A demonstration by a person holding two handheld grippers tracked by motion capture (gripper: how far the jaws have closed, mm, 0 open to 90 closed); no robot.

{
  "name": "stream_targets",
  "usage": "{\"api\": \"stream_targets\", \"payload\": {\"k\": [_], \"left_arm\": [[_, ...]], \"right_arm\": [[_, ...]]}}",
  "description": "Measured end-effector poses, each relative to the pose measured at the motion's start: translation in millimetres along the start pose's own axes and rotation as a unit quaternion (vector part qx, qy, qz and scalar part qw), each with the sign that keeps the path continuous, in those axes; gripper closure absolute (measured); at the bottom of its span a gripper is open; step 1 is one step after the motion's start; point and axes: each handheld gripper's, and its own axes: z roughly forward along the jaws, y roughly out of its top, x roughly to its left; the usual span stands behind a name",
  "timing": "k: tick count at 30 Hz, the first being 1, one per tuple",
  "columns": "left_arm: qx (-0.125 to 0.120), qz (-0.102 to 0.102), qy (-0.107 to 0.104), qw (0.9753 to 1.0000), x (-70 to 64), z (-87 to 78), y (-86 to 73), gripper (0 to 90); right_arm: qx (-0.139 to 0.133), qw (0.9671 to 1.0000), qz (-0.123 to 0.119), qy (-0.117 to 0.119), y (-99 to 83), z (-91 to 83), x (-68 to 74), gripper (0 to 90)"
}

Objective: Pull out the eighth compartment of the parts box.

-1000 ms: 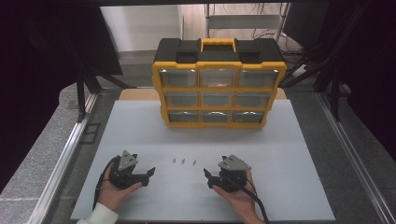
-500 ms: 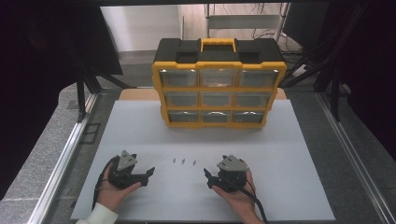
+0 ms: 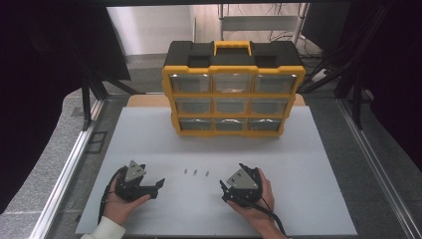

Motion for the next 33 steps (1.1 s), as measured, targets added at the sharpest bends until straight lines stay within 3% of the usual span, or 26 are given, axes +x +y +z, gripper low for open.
{"api": "stream_targets", "payload": {"k": [6, 11, 19, 28, 33], "left_arm": [[0.001, 0.000, 0.002, 1.0000, 0.4, -0.3, -0.2, 15.2], [0.000, 0.000, 0.002, 1.0000, 0.4, -0.1, -0.2, 15.2], [0.001, 0.001, 0.001, 1.0000, 0.1, 0.0, -0.2, 15.2], [0.001, 0.002, 0.001, 1.0000, 0.4, 0.1, -0.3, 15.2], [0.003, 0.002, 0.000, 1.0000, 0.1, 0.7, -0.1, 15.2]], "right_arm": [[-0.002, 0.9985, -0.048, -0.026, 0.1, -2.2, 3.9, 18.1], [-0.005, 0.9955, -0.083, -0.046, 0.6, -3.6, 5.9, 18.0], [-0.005, 0.9864, -0.144, -0.080, 0.3, -4.8, 8.7, 17.9], [-0.004, 0.9778, -0.184, -0.099, -0.7, -3.9, 10.1, 18.1], [-0.005, 0.9748, -0.195, -0.108, -0.2, -2.8, 10.1, 18.3]]}}
